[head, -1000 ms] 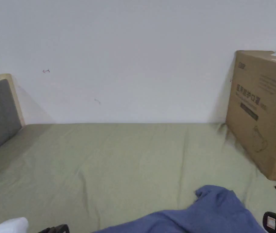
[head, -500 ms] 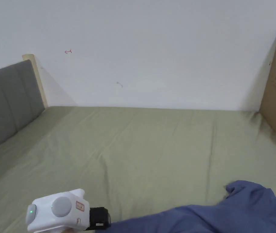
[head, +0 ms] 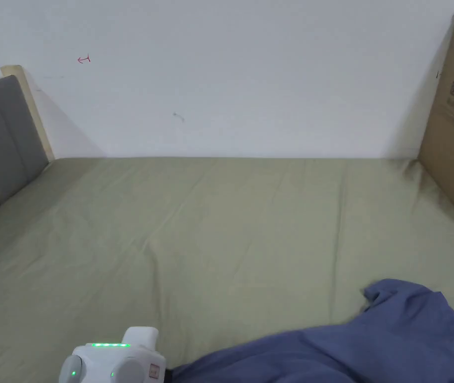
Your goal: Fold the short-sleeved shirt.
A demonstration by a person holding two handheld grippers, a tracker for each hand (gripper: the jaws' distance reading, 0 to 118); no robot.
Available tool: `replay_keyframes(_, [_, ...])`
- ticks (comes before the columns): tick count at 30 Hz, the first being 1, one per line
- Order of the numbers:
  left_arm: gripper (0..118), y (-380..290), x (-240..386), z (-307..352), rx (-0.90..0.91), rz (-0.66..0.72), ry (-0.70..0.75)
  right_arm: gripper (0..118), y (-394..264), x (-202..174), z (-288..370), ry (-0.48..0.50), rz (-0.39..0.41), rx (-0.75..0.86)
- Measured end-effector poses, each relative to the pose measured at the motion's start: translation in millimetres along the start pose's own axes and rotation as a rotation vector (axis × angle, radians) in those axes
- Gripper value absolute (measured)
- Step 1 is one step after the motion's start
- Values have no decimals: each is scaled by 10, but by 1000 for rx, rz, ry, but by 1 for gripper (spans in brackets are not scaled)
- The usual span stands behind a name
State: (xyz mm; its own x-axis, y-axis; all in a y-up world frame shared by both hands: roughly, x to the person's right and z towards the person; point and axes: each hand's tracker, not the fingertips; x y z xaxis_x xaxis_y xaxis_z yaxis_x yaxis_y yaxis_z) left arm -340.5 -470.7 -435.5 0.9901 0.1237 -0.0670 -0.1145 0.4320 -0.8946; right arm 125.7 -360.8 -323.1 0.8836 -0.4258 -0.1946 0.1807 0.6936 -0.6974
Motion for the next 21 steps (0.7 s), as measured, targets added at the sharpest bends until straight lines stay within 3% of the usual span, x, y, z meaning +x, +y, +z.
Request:
replay_keyframes(4, [1,-37,-144,72,20,44,-76,0,69,6,39,12,5,20])
replay_keyframes(8, [1,-50,-354,427,227,186,-142,0,649,171,110,15,63,200])
replay_keyframes(13, [1,-10,-326,700,348,37,-30,0,1584,739,-642,-98,38,-58])
replay_keyframes(14, [1,1,-318,726,350,31,-30,4,1675,876,-807,-145,35,-71])
replay_keyframes(16, [1,32,-321,745,347,36,-28,76,1820,1107,-1130,-228,18,-137])
replay_keyframes(17, [1,43,-330,746,348,42,-20,95,1857,1239,-1286,-245,18,-189])
replay_keyframes(19, [1,59,-338,736,340,61,3,94,1889,1438,-1585,-311,-11,-239])
replay_keyframes(21, [1,63,-360,698,325,75,7,105,1888,1650,-1900,-356,-39,-321])
